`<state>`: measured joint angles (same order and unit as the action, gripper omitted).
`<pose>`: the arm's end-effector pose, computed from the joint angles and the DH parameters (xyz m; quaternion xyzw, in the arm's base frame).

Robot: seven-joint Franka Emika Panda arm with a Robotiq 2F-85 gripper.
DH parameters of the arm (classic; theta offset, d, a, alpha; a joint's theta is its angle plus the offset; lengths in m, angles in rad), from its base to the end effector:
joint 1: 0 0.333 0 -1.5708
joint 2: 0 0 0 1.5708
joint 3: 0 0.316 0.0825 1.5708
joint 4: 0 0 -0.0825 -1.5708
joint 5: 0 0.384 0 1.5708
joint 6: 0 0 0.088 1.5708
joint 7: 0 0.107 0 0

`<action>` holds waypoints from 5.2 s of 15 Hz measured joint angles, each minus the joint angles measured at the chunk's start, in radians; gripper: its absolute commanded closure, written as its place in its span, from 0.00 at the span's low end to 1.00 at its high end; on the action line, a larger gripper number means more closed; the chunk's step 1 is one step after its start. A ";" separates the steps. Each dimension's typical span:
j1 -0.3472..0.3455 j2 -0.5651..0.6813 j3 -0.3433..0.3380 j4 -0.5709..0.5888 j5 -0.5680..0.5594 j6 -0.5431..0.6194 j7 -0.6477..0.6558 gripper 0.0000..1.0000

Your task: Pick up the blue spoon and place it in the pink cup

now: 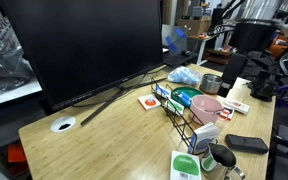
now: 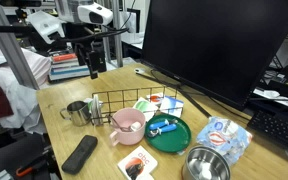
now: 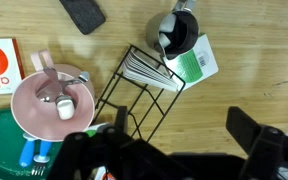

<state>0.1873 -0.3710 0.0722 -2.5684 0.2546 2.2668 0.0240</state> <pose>0.4020 0.1131 0.3985 -0.9949 -0.0371 -0.0225 0.0912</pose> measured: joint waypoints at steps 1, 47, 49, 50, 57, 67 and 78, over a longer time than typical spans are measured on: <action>0.000 0.000 0.000 0.000 0.000 0.000 0.000 0.00; -0.196 0.829 -0.168 0.517 -0.303 0.290 0.192 0.00; -0.189 0.832 -0.175 0.525 -0.303 0.289 0.207 0.00; -0.185 0.832 -0.179 0.526 -0.304 0.288 0.217 0.00; -0.159 0.912 -0.250 0.556 -0.335 0.294 0.329 0.00; -0.158 0.986 -0.259 0.639 -0.333 0.293 0.359 0.40; -0.155 0.986 -0.256 0.649 -0.323 0.290 0.359 0.93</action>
<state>0.0328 0.6151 -0.1843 -1.9190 -0.0681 2.5564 0.3830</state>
